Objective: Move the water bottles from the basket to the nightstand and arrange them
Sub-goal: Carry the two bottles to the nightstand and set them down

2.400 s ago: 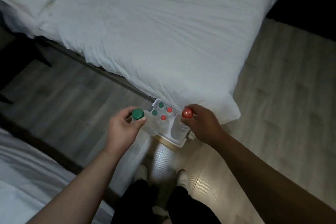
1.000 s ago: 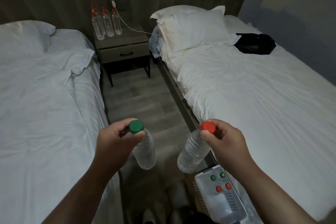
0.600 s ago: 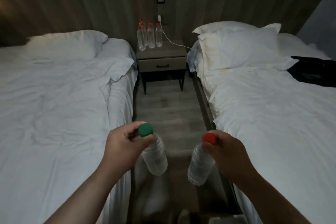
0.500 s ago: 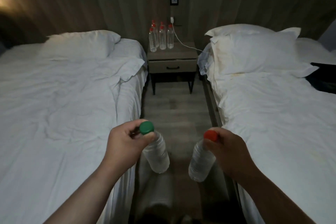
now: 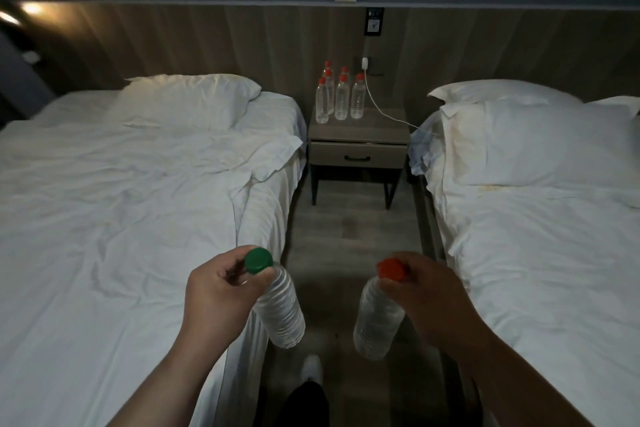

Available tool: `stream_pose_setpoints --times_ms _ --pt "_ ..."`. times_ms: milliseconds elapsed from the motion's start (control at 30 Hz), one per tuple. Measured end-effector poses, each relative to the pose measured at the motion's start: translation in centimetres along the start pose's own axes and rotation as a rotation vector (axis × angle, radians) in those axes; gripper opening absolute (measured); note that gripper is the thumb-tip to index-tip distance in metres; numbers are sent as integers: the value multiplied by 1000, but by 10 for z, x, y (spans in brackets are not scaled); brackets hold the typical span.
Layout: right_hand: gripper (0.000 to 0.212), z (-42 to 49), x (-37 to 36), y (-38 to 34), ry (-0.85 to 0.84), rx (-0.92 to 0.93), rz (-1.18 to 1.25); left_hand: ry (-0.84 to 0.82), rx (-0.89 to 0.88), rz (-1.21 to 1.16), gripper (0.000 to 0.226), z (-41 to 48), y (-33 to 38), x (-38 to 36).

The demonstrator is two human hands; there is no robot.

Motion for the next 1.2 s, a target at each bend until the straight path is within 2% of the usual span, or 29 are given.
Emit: stream_pose_setpoints --times_ms 133,267,500,600,767,900,1033,1200 --pt "21 50 1 -7 67 -30 -3 -7 -10 33 47 59 -9 -11" --pt "23 92 9 -19 99 -47 0 -85 -30 60 52 119 -9 -27" --pt "26 151 31 -17 244 -78 -22 -152 -45 81 31 203 1 -66" --pt "27 171 44 -14 258 -66 -33 -165 -61 77 29 227 6 -87" --pt "28 217 68 3 232 -64 -60 -187 -117 161 26 267 15 -128" --pt "22 262 97 16 214 -38 -12 -167 -83 136 39 297 29 -165" --pt "20 317 134 30 170 -26 5 -133 -39 52 16 325 49 -197" --pt "20 382 168 31 114 20 -8 12 -23 -82 16 354 72 -213"
Point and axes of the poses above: each hand's wrist, its own z-axis towards the middle knuckle, its own x-axis out of the back of the hand, y = z × x, the point moved 3 cm from there along z, towards the middle knuckle, and after that the axes turned 2 degrees about z, right-handed, at the moved point
